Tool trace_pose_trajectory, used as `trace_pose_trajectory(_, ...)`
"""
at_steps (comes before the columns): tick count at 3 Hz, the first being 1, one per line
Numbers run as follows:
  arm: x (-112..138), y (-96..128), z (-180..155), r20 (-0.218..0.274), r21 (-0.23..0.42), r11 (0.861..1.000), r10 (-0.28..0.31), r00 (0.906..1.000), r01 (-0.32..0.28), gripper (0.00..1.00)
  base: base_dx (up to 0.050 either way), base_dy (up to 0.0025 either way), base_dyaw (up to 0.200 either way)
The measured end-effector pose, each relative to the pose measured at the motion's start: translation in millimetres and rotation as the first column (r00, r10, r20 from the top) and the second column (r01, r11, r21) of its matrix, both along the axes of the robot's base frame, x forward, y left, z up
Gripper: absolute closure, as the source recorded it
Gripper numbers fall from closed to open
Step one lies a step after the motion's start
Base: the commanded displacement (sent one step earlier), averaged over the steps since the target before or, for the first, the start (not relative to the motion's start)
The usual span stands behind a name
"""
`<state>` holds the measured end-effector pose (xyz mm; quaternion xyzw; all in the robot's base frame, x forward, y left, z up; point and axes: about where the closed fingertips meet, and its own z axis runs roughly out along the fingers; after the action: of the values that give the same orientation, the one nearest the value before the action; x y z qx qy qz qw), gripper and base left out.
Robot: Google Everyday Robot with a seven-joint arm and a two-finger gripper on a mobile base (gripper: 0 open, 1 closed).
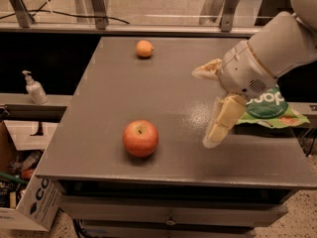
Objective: Pick apple
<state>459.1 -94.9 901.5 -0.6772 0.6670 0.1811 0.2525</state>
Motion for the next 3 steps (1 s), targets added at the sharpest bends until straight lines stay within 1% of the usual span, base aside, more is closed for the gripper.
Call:
trace_pose_trajectory(1,-16.1,36.0,-7.3,-0.01,0.081,0.99,0.114,0.9935,-0.112,0.0,0.0,0.0,0.0)
trace_pose_trajectory(2,-16.1,36.1,-7.3,-0.01,0.081,0.99,0.114,0.9935,-0.113,0.0,0.0,0.0,0.0)
trace_pose_trajectory(3,-12.6,42.2,-10.5,0.005,0.126,0.984,0.126,0.992,-0.126,0.0,0.0,0.0,0.0)
